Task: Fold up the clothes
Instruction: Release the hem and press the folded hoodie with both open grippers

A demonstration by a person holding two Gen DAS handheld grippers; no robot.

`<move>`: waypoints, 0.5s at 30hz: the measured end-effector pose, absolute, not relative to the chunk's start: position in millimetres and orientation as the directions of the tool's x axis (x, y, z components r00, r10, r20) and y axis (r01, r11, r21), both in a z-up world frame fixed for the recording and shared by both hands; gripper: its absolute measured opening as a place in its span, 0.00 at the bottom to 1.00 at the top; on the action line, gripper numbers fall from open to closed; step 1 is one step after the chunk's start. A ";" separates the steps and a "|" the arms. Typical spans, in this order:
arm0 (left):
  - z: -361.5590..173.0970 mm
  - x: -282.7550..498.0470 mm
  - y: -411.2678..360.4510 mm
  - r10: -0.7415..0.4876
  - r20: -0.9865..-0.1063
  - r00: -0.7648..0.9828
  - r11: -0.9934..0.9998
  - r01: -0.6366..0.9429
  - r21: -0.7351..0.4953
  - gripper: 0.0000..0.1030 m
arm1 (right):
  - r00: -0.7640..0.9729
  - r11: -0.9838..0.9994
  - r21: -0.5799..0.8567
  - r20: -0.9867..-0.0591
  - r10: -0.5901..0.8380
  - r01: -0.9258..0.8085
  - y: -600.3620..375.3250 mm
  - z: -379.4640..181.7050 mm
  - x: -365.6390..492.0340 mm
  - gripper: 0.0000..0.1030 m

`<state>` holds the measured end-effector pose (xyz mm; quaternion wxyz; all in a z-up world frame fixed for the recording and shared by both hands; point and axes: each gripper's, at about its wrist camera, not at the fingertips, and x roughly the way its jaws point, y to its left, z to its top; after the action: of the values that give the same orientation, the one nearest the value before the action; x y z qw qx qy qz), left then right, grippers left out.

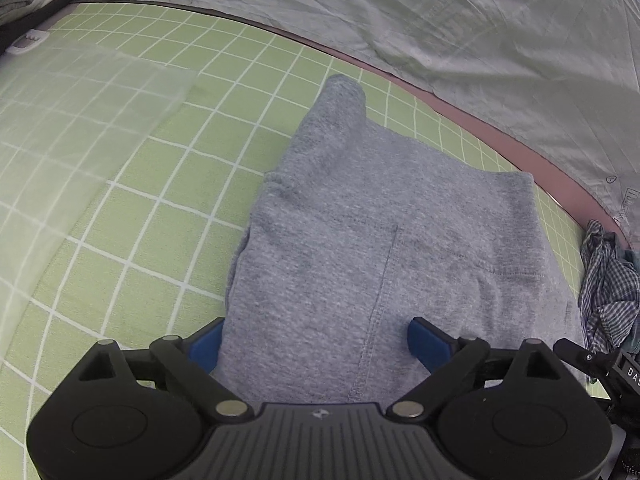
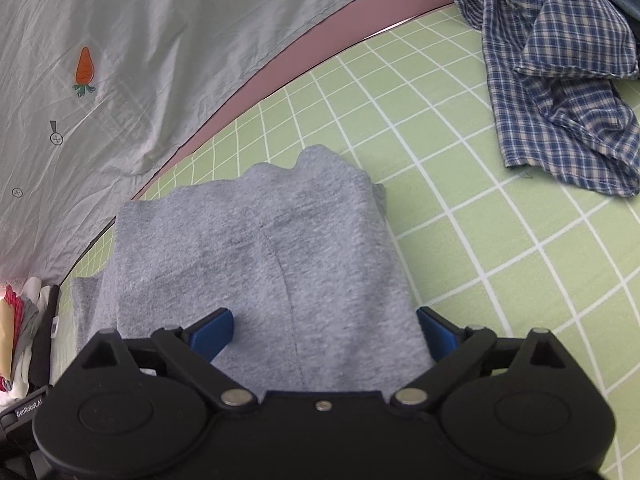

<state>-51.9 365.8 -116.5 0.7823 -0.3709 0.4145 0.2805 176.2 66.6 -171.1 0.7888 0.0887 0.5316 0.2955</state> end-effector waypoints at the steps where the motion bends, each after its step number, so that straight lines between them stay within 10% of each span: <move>1: -117.6 -49.4 365.6 0.123 -0.857 0.500 0.573 -0.741 -0.349 0.93 | 0.257 0.806 0.450 -0.786 0.562 -0.384 69.4 -171.1 175.1 0.97; 15: -122.1 -24.9 343.4 0.114 -0.854 0.507 0.635 -0.699 -0.330 0.99 | 0.183 0.715 0.533 -0.730 0.659 -0.452 94.7 -175.8 163.9 1.00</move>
<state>-24.9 343.4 -122.1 0.7974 -0.3430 0.4261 0.2548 163.9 94.7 -175.8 0.7626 0.0984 0.5254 0.3642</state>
